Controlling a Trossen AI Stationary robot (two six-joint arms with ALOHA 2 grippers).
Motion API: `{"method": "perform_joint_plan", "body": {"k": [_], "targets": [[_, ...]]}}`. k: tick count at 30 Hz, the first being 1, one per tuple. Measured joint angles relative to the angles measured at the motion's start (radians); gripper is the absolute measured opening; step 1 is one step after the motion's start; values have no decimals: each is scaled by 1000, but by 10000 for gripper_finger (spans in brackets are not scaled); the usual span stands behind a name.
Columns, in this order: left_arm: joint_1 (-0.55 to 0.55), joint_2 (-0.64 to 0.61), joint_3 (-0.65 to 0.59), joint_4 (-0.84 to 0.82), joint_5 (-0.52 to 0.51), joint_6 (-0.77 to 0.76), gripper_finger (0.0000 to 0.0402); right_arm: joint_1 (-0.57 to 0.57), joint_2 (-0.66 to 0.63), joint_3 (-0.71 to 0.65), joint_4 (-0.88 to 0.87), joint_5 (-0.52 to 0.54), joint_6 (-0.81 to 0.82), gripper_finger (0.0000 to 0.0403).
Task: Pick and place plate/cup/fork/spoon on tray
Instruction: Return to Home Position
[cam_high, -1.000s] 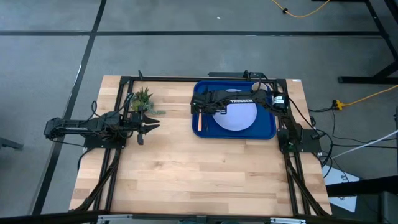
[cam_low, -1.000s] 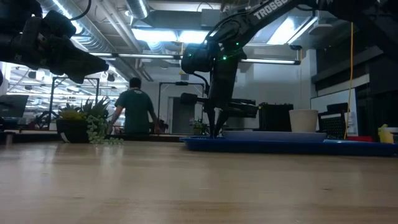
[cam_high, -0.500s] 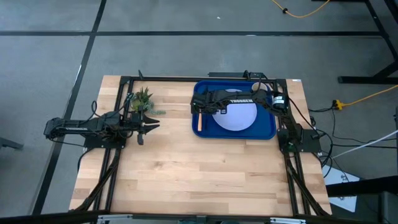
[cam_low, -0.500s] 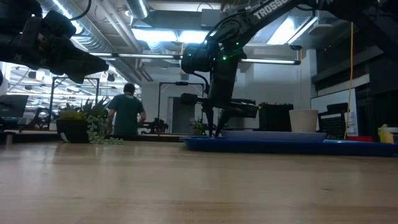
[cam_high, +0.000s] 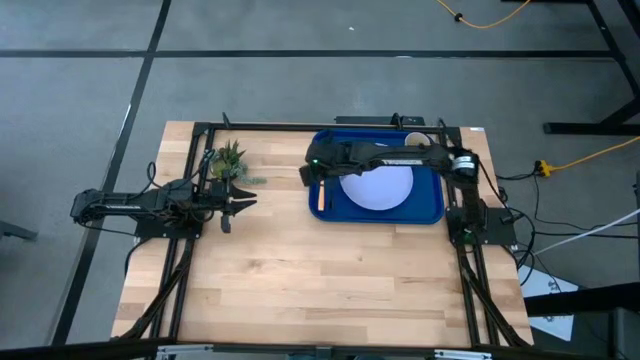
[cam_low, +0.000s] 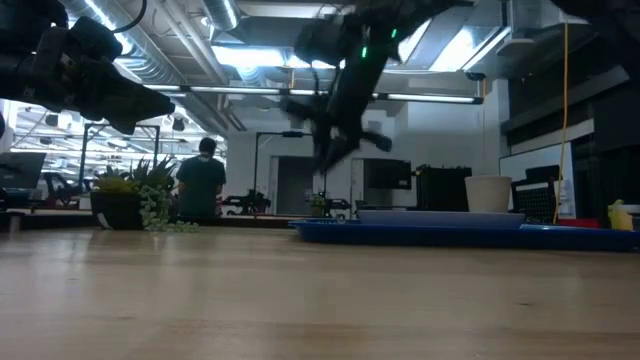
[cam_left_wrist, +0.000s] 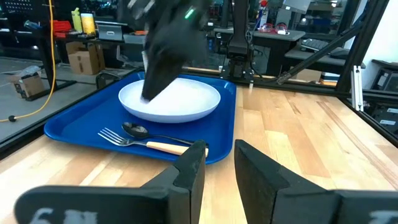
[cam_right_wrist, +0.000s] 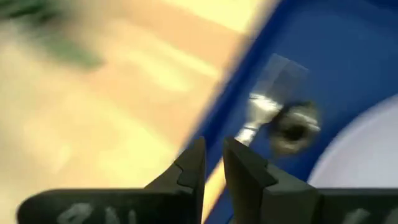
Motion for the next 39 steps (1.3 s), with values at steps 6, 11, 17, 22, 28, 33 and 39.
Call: {"method": "perform_joint_plan", "body": {"k": [6,11,17,22,28,33,39], "targets": [[0,0,0,0,0,0,79,77,-144,2,34,-121,-317,61],[0,0,0,0,0,0,79,185,-241,0,53,-122,-482,61],[0,0,0,-1,0,0,79,302,-341,0,-38,117,-560,61],[0,0,0,-2,0,0,79,371,-443,-120,-90,183,-604,61],[0,0,0,-1,0,0,79,410,-735,-559,267,130,-640,61],[0,0,0,0,0,0,79,437,-1037,-938,522,91,-636,61],[0,0,0,0,0,0,79,448,-1379,-1288,754,33,-654,61]]}}
